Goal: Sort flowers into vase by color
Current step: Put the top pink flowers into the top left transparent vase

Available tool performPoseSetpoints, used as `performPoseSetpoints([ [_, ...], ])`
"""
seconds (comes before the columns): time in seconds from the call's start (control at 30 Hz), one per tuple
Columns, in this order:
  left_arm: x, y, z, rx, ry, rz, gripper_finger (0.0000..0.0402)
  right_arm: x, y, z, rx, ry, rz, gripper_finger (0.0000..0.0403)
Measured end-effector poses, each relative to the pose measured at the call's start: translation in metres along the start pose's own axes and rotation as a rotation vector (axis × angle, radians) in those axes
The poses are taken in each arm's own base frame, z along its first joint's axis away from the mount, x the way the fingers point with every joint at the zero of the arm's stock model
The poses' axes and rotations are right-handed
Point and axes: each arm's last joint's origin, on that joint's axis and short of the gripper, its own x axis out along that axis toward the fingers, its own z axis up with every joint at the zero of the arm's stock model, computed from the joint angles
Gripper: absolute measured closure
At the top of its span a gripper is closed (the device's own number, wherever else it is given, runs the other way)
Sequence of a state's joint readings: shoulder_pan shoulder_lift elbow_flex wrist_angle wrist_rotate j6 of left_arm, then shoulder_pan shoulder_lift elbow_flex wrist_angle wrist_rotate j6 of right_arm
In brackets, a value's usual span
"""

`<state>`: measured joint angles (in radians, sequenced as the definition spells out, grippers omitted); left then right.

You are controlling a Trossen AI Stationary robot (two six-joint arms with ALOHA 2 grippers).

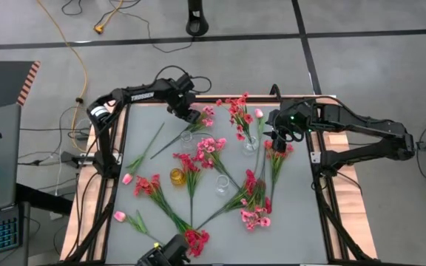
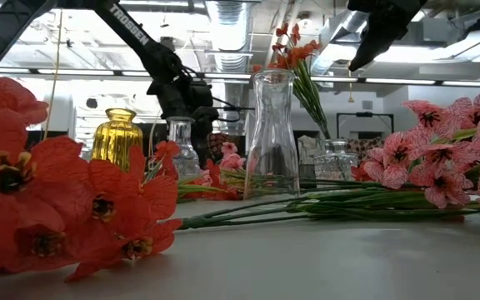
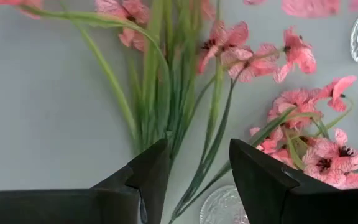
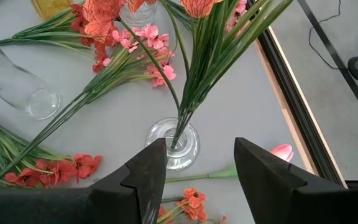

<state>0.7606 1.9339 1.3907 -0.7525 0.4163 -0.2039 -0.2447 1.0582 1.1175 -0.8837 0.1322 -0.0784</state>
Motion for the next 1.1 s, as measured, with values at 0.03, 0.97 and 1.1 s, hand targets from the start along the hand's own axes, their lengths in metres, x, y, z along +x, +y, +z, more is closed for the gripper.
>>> performPoseSetpoints([
  [0.03, 0.001, -0.002, 0.0, 0.007, -0.001, 0.011, 0.0244, 0.0, 0.0, 0.0, 0.0, 0.0, 0.0, 0.0188],
  [0.97, 0.019, -0.038, -0.014, 0.186, 0.022, 0.193, 0.0244, 0.0, 0.0, 0.0, -0.001, 0.001, 0.001, 0.0188],
  [1.1, 0.019, -0.038, -0.014, 0.168, 0.02, 0.194, 0.0244, 0.0, 0.0, 0.0, -0.001, 0.0, 0.001, 0.0188],
])
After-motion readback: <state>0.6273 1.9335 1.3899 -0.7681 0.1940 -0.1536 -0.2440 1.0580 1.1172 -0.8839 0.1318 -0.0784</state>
